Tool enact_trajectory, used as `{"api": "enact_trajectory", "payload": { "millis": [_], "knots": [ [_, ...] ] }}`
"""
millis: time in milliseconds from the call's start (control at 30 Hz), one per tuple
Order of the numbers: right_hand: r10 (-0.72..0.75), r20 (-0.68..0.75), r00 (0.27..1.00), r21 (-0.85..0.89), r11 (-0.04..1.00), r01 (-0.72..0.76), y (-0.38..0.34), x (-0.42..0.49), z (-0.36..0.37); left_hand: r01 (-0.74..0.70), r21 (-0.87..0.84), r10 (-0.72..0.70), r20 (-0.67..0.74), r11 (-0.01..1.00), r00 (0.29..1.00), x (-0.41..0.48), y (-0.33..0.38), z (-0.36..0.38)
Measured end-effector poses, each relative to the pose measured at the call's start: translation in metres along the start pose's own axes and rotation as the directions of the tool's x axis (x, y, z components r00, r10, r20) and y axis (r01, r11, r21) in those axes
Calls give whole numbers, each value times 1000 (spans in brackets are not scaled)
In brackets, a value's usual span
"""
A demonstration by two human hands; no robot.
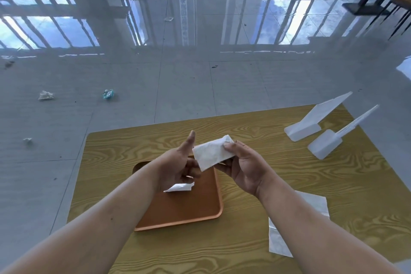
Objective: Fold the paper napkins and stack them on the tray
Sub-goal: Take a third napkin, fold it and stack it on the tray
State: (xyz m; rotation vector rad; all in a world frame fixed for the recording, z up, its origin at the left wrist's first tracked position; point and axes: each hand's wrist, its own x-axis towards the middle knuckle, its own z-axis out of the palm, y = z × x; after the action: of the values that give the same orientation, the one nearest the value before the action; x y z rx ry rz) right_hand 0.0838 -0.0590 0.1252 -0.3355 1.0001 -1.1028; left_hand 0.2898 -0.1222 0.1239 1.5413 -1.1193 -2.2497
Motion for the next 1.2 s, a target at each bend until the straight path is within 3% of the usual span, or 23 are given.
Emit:
{"api": "enact_trajectory", "payload": {
  "millis": [67,167,267,433,633,733,800,933,967,1000,1100,1200],
  "knots": [
    [14,-8,1000,-75,997,-15,3,0,2,-119,-122,118,-13,985,993,1,1,3],
    [41,-5,999,-223,974,-42,5,0,2,-269,-149,252,-127,951,959,3,2,3],
    [39,-29,999,-308,950,-46,4,1,4,-312,-133,293,-143,941,945,2,2,-2],
    [11,-46,999,-279,960,-23,-1,8,8,-347,-41,341,-112,937,933,0,1,-8],
    [-104,-40,994,-482,873,71,0,15,7,-382,108,397,-204,918,895,4,-3,-16],
    [-176,-22,984,-626,770,123,-2,17,6,-402,187,438,-231,896,869,6,-8,-18],
    [-252,-16,967,-749,644,156,-2,17,8,-393,319,480,-271,863,834,7,-10,-20],
    [-351,42,936,-898,398,190,-5,18,10,-343,649,630,-275,679,726,6,-10,-21],
    [-344,51,938,-892,407,198,-8,19,11,-330,696,658,-270,638,703,5,-8,-21],
    [-312,44,949,-847,491,201,-10,18,13,-337,688,655,-265,643,708,4,-7,-22],
    [-165,35,986,-586,796,154,-19,17,17,-389,268,447,-209,881,869,1,0,-23],
    [-119,-7,993,-389,915,107,-22,17,20,-334,50,337,-144,941,930,-3,3,-22]
  ]
}}
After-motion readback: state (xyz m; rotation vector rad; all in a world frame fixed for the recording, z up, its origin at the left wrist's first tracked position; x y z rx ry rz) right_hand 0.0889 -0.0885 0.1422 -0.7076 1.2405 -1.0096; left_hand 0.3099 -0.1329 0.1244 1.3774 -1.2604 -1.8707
